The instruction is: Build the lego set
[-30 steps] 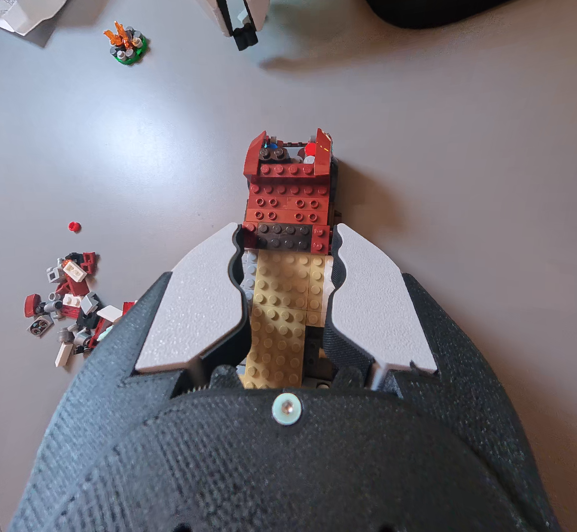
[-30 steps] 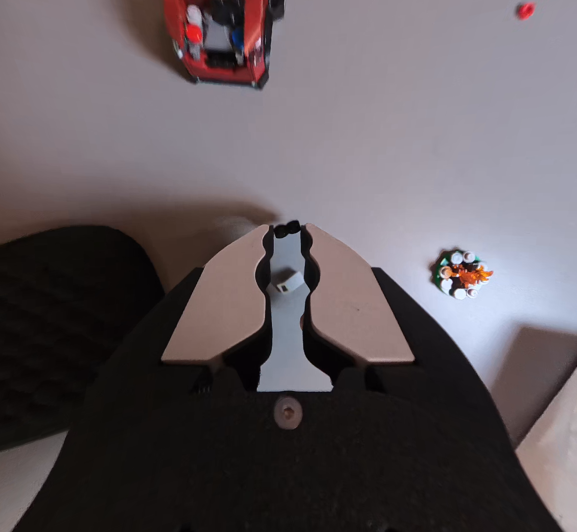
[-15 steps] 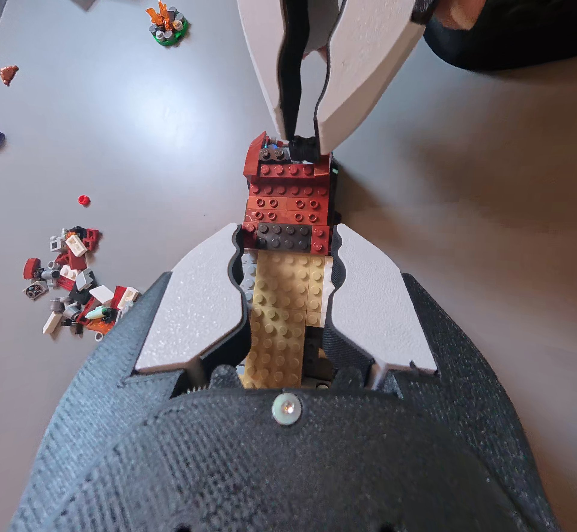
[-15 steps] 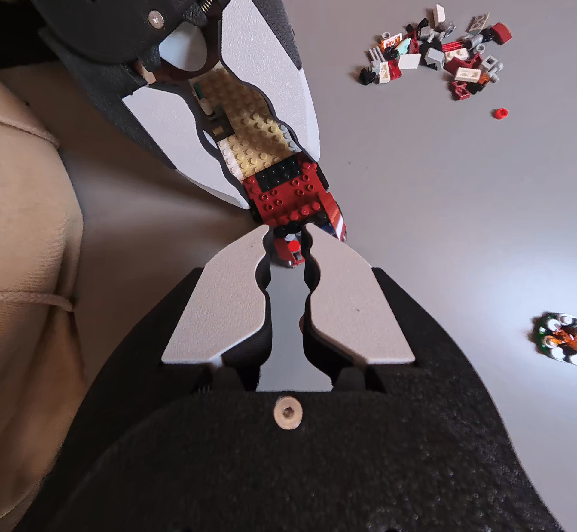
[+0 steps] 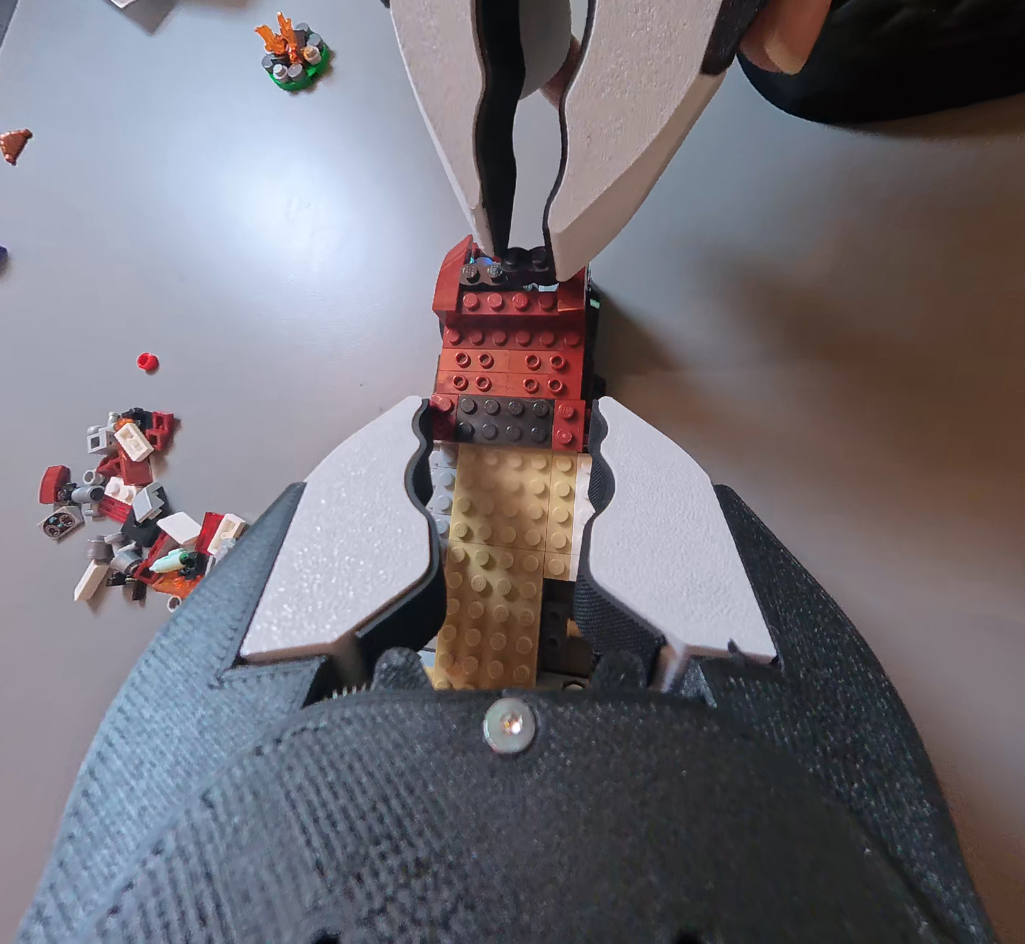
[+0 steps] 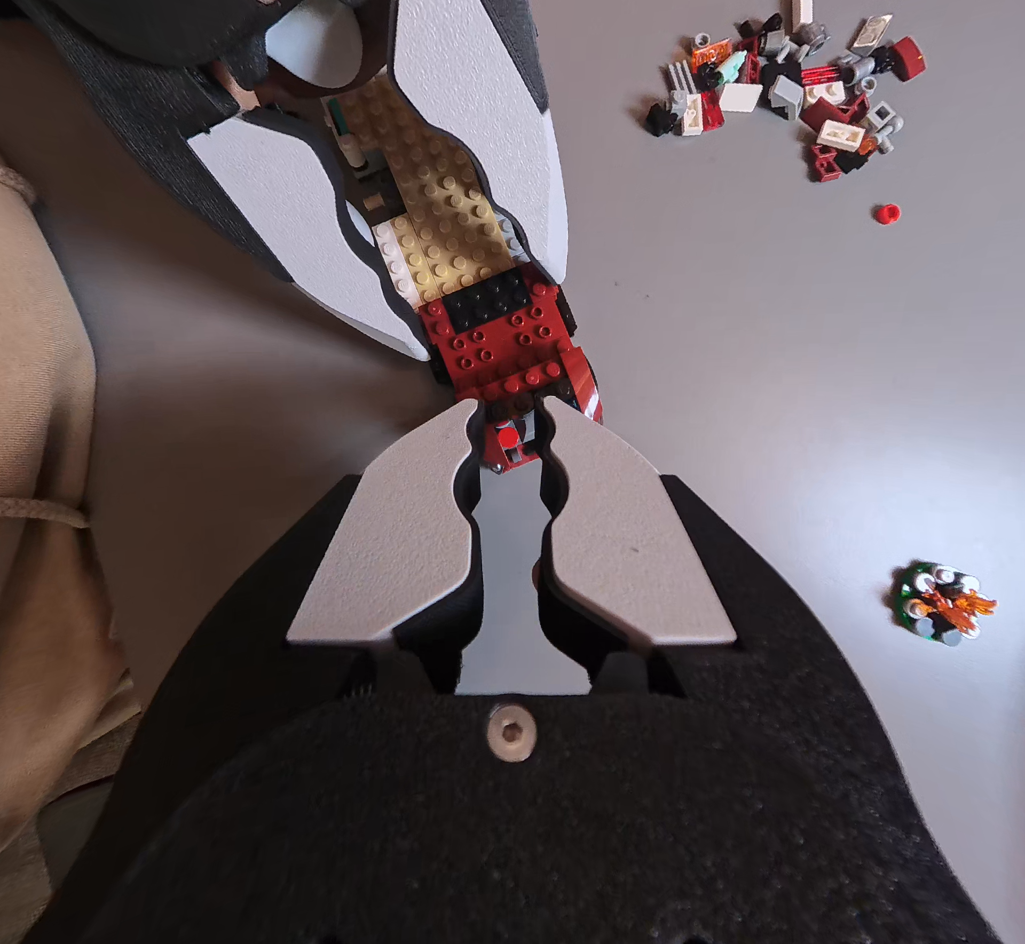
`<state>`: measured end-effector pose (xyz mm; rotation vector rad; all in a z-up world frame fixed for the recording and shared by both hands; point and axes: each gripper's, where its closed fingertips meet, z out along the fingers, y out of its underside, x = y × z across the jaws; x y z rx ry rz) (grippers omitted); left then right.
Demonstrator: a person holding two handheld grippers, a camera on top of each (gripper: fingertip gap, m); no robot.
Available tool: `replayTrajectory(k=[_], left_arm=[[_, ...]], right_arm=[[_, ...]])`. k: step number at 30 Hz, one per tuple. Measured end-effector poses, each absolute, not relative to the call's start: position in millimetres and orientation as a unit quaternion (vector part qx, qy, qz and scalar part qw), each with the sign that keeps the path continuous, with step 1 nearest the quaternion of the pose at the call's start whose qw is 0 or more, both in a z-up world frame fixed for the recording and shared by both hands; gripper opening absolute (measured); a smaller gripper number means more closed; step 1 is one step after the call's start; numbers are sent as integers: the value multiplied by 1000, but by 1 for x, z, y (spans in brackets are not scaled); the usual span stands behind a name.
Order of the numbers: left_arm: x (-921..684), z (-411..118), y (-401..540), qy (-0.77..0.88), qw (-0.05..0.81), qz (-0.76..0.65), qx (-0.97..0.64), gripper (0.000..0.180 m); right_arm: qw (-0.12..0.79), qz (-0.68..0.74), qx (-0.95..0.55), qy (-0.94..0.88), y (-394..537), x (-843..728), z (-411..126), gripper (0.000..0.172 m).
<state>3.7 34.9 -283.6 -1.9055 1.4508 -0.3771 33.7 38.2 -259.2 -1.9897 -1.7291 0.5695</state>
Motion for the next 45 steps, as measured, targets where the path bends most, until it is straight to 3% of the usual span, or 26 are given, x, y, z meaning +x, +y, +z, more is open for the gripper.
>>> replayTrajectory(k=[14, 23, 28, 38, 45], left_arm=[[1, -283, 33, 574, 346, -150, -727, 55], [22, -245, 32, 539, 396, -274, -691, 29], [33, -248, 35, 519, 371, -318, -701, 17], [42, -252, 33, 549, 355, -303, -694, 0], [37, -264, 36, 570, 348, -260, -697, 0]], right_arm=[[278, 264, -657, -649, 36, 30, -259, 17], [316, 334, -642, -613, 35, 28, -258, 17], [324, 343, -636, -610, 36, 29, -258, 17], [326, 333, -629, -623, 36, 30, -260, 18], [320, 332, -629, -626, 35, 30, -261, 19]])
